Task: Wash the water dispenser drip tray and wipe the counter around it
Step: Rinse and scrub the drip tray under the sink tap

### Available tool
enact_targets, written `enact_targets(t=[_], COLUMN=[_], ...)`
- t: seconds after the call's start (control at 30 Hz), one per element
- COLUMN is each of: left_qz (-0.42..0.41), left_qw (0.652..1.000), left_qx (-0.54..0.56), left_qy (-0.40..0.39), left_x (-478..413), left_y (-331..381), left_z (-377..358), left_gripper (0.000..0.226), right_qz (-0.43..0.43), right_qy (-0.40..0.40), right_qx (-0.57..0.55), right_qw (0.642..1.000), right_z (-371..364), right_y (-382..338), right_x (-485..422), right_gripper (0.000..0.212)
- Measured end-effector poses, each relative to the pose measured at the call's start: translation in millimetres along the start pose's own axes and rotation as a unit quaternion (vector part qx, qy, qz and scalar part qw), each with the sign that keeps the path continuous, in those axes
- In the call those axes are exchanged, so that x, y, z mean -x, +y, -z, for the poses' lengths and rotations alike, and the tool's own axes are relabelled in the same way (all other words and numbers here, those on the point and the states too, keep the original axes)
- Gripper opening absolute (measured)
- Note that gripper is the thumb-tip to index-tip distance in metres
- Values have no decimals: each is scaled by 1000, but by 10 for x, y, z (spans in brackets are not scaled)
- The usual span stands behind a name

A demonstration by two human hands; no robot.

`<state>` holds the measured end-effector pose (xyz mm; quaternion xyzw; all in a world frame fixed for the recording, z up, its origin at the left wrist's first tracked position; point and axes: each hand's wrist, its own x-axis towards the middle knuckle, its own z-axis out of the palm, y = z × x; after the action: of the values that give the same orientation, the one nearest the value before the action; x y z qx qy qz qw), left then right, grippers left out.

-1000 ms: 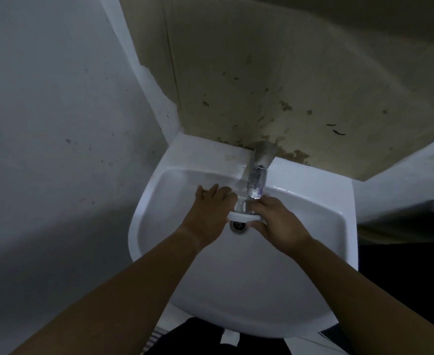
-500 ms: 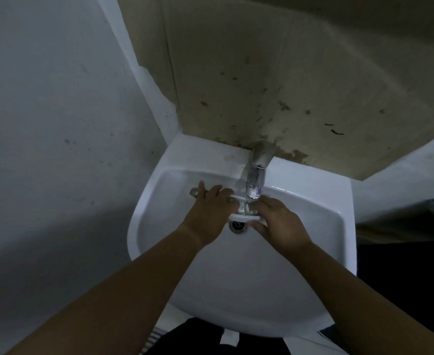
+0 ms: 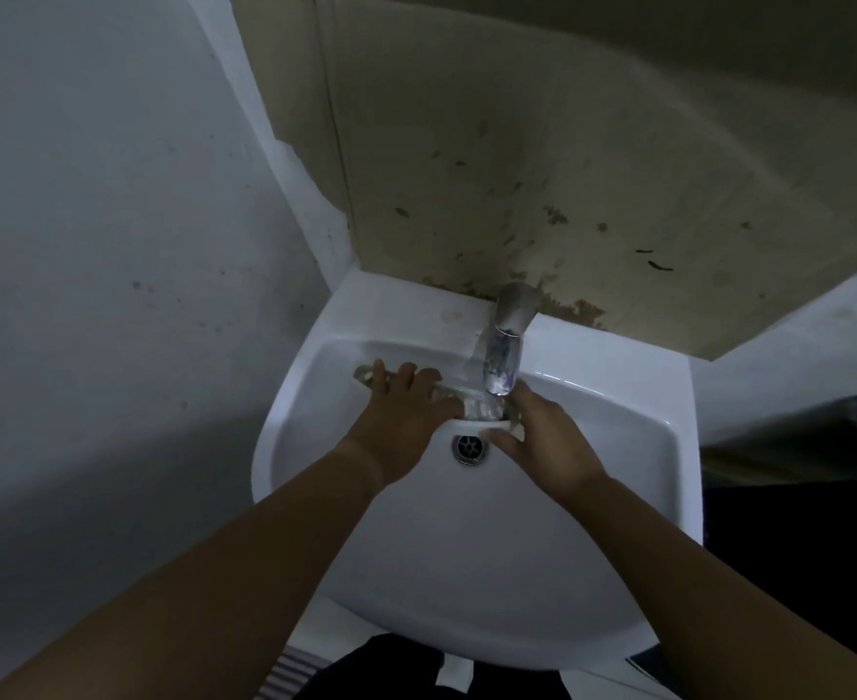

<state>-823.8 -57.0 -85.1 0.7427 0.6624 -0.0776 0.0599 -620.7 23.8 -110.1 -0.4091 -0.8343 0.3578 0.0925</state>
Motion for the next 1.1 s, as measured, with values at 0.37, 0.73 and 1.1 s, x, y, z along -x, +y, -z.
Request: enact_targets(t=[0.37, 0.73, 1.1], left_qz=[19, 39, 31], left_qw=[1000, 998, 989], left_qx=[16, -9, 77], left_qy=[-9, -40, -120], left_x=[55, 69, 82], left_y=[119, 17, -72], left_z=[-78, 51, 58], left_gripper=[81, 74, 63], right_qz=[76, -53, -135], right_qy=[-42, 31, 4], right_qx=[57, -107, -182], right_qw=[995, 992, 974], right_z=[67, -63, -100], right_y=[90, 1, 4], right_x=[52, 66, 12], right_gripper=[29, 37, 29])
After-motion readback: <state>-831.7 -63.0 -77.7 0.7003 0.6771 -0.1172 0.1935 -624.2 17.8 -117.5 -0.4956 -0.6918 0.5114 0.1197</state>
